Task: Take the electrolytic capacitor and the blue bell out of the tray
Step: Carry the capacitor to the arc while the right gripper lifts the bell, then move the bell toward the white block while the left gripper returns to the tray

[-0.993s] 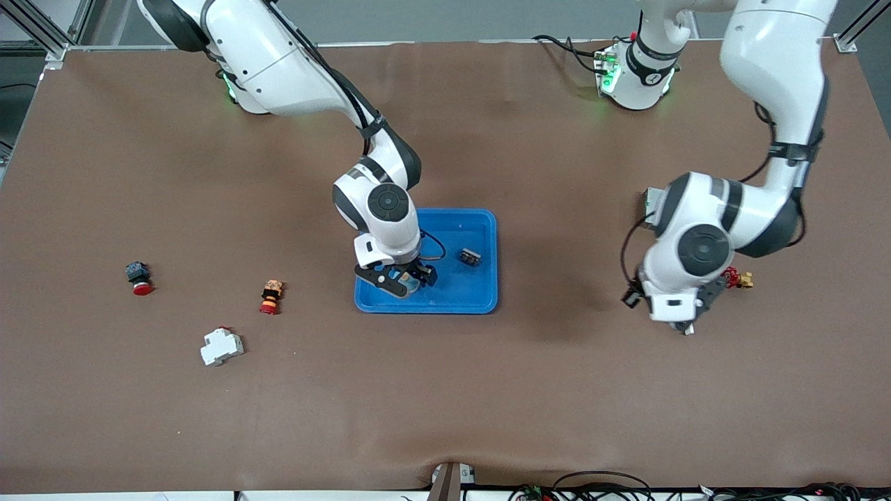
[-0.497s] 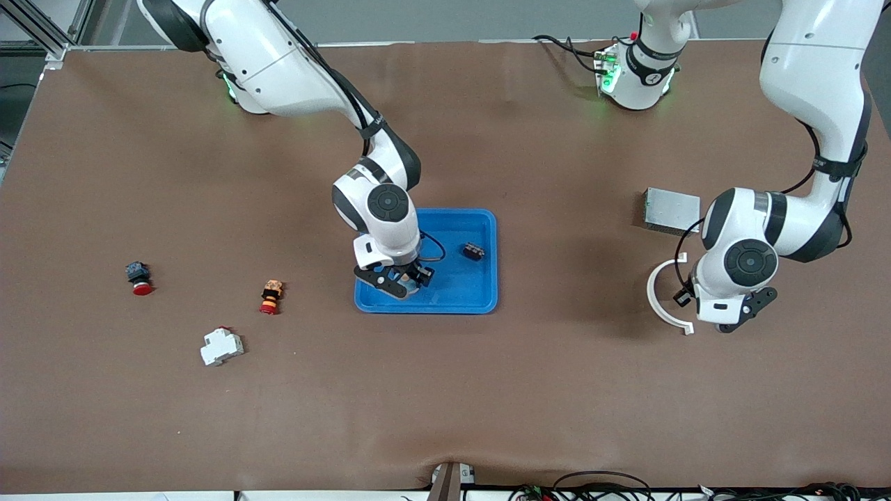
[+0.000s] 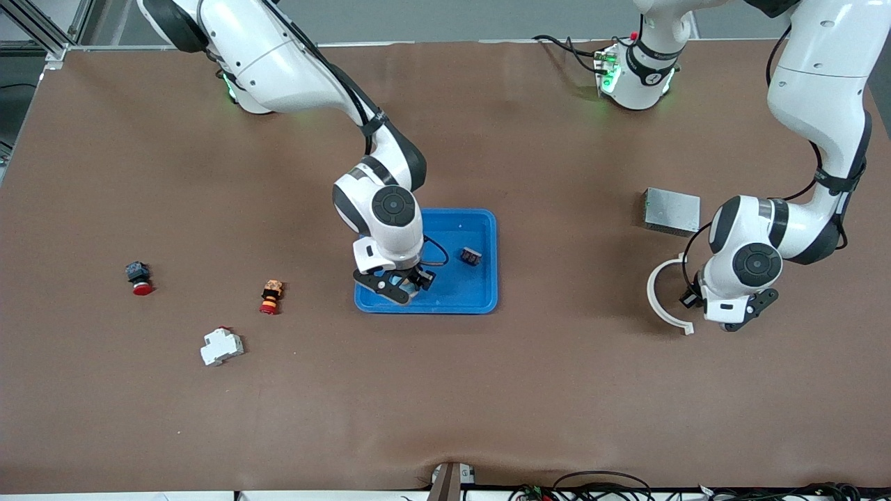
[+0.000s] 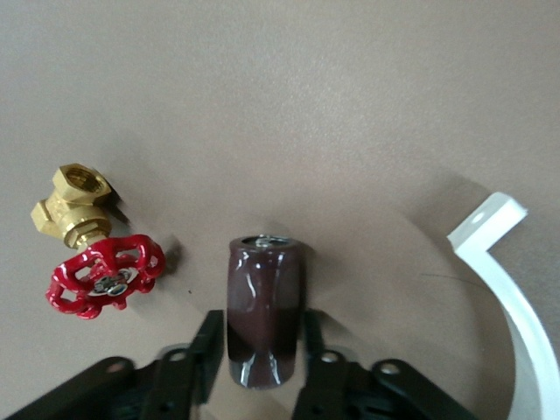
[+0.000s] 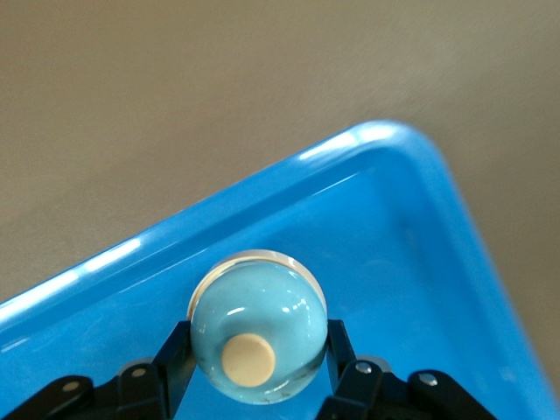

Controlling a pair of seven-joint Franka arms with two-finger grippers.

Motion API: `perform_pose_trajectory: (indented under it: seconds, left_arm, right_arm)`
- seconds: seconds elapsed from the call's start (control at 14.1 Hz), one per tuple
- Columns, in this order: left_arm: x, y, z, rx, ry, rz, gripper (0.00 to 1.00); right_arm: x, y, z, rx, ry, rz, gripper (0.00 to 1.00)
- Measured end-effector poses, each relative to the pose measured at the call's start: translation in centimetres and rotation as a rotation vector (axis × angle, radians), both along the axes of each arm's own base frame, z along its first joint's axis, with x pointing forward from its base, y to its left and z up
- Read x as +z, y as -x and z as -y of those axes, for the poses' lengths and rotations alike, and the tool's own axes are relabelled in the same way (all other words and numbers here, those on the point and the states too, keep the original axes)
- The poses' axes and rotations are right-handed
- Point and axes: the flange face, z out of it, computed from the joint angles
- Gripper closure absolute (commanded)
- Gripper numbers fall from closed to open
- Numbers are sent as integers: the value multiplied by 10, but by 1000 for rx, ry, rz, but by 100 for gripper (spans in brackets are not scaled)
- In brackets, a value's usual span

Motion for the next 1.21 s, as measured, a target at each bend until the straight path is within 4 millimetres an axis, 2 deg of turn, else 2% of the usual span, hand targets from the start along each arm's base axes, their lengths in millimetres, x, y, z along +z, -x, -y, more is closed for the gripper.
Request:
perform_pose_trajectory:
  seconds: [0.14,0.28,0.43,0.57,0.78,0.99,1.21]
  left_arm:
    - [17,-7,5,-5,1,33,0]
    - [44,-12,19,-4,15,62,0]
    - [72,-13,52,12,49,56,0]
    - [96,-11,98,40,74,47,0]
    - [115,3,177,30,117,57,0]
    - [129,26,252,-2,157,73,0]
    - [130,55,324,4,167,86,0]
  right_arm:
    - [30,-14,18,105,29,-41,100]
    - [66,-29,56,208,55,-84,100]
    - [100,-44,109,305,56,-97,100]
    - [116,-54,174,399,52,-108,100]
    - [115,-57,267,519,40,-108,100]
    - [102,-60,339,621,-1,-108,100]
    - [87,-64,431,718,-149,-77,100]
